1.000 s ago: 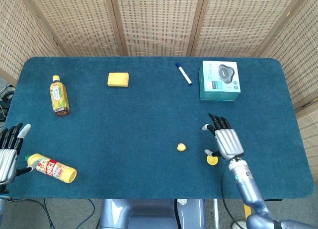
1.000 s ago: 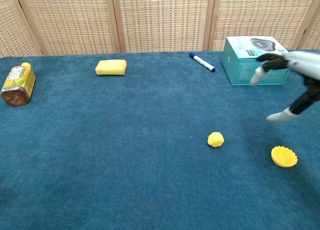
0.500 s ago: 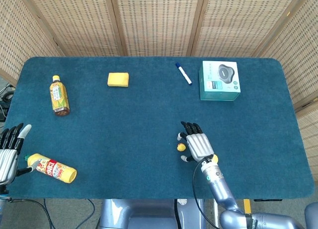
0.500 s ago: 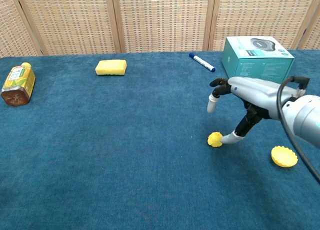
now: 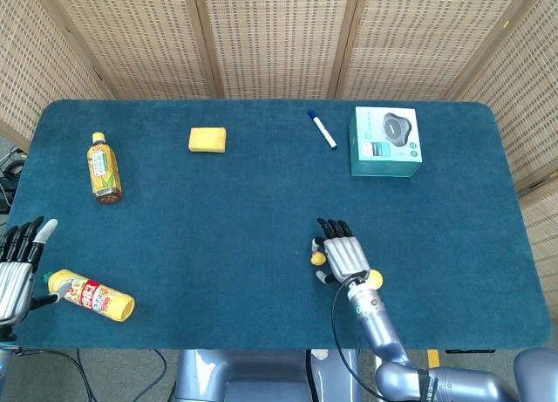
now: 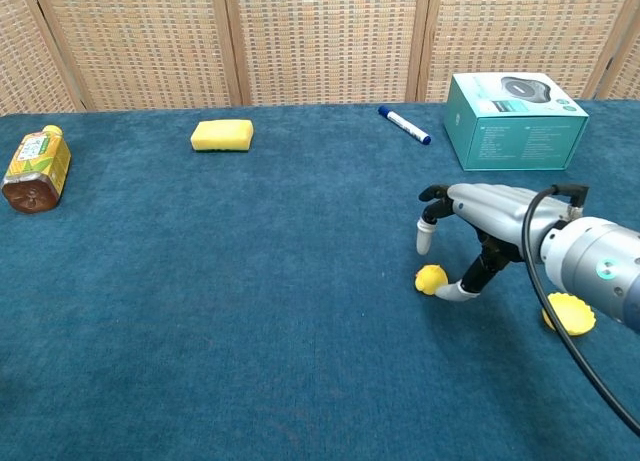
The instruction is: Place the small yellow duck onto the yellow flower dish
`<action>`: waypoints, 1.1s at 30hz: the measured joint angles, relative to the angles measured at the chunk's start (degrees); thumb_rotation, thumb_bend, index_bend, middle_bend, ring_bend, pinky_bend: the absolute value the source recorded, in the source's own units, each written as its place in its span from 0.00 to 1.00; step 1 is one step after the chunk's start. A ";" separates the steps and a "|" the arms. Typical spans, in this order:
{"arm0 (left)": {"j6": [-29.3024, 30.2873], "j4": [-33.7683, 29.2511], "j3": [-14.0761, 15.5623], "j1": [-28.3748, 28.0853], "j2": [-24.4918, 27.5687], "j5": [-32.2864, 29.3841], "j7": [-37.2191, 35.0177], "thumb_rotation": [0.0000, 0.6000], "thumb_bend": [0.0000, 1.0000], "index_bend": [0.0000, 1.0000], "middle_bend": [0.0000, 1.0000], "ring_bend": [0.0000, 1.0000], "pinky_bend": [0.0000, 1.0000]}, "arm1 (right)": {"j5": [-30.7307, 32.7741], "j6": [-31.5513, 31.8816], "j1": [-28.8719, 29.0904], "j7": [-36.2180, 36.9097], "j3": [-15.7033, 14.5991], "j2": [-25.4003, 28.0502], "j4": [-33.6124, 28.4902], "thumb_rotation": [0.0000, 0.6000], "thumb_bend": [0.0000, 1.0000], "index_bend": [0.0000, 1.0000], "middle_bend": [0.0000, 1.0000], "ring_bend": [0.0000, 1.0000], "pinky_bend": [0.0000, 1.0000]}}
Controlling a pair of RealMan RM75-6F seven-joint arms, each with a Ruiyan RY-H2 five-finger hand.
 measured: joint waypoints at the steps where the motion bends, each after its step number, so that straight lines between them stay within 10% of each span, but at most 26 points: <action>1: -0.07 0.02 0.00 -0.03 -0.02 -0.02 0.02 1.00 0.09 0.00 0.00 0.00 0.00 | 0.25 -0.12 0.10 0.09 0.00 -0.07 0.32 1.00 0.23 0.40 0.05 0.00 0.04; 33: -0.75 0.27 0.13 -0.33 -0.28 -0.23 0.27 1.00 0.09 0.00 0.00 0.00 0.00 | 4.33 -2.49 2.70 1.24 -1.04 -2.67 6.20 1.00 0.23 0.52 0.08 0.00 0.04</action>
